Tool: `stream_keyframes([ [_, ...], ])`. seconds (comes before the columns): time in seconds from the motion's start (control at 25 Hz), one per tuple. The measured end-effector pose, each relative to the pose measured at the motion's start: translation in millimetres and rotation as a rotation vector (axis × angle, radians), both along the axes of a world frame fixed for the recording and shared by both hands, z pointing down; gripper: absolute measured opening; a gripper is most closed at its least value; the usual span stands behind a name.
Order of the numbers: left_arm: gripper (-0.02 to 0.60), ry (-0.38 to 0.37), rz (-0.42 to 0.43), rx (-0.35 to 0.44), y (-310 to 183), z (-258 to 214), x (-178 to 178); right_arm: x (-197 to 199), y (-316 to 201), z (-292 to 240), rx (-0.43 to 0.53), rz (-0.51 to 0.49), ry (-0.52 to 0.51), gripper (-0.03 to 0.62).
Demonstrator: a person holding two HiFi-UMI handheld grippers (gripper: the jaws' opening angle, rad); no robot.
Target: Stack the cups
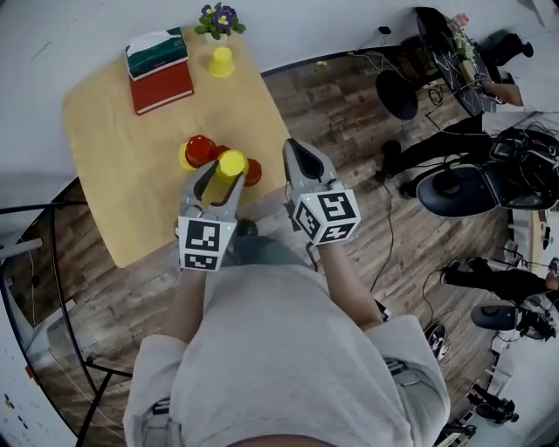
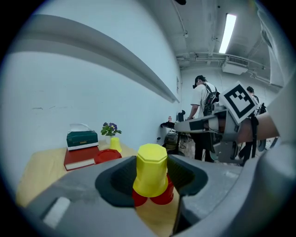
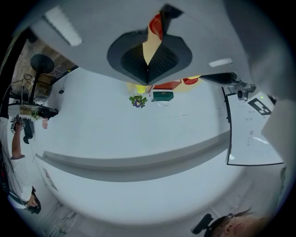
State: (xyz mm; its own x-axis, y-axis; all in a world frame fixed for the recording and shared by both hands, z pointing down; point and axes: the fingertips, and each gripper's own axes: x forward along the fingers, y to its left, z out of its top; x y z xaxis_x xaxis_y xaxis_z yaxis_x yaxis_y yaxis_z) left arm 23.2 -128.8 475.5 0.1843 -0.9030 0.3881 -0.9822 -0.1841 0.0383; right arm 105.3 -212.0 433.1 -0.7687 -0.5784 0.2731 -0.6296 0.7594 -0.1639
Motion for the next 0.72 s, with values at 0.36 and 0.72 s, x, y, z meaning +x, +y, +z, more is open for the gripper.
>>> stream_keyframes([
  [0.36,0.218,-0.009,-0.015,-0.014,-6.8,9.3,-1.2,-3.2,-0.8,2.4,-0.004,-0.006,0.005,0.003],
  [0.72,0.219,-0.019,-0.034,-0.026,-10.6,15.4,-3.2,-2.5,-3.4,4.9,-0.008,0.001,0.006,0.002],
])
